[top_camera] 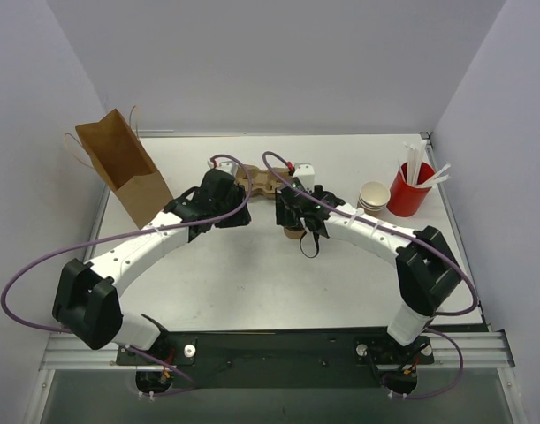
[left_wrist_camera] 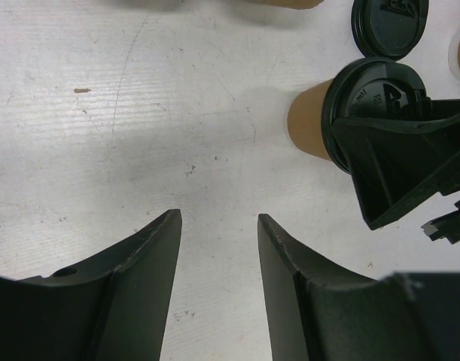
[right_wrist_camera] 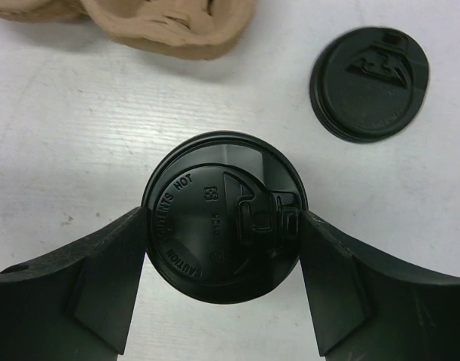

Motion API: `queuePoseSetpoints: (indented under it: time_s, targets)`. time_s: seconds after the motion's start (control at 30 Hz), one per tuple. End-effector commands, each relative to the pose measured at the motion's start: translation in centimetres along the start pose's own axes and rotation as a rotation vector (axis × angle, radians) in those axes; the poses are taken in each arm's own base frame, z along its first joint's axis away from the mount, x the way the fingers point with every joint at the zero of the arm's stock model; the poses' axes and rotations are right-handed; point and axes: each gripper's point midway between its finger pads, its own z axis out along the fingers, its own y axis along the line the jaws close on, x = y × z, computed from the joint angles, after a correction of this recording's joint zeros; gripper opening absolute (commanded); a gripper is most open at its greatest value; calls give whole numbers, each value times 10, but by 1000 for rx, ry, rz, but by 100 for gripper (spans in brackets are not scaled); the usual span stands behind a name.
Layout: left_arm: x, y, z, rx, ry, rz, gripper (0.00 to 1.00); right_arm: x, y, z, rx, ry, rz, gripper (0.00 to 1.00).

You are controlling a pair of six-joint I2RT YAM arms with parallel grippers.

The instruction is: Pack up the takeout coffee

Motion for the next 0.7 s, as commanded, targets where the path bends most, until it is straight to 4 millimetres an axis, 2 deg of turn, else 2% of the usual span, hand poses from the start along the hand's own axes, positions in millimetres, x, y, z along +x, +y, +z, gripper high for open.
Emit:
queuePoseSetpoints:
  time_s: [0.0,0.23,0.4,0.5,0.67]
  targets:
    - [-12,-7,-18,46,-43,8,55,115,-76,-30,187,424,-141,60]
    - [-9,-12,-28,91,-40,12,55,114,-110,-63,266,378,-9,60]
    - [-3,-16,-36,132,-35,15,55,124,-153,-88,373,349,127,59]
    - [3,-17,-40,156,-23,19,55,124,-175,-99,448,312,204,60]
    - [4,-16,-49,174,-37,33,55,127,-199,-108,509,293,308,60]
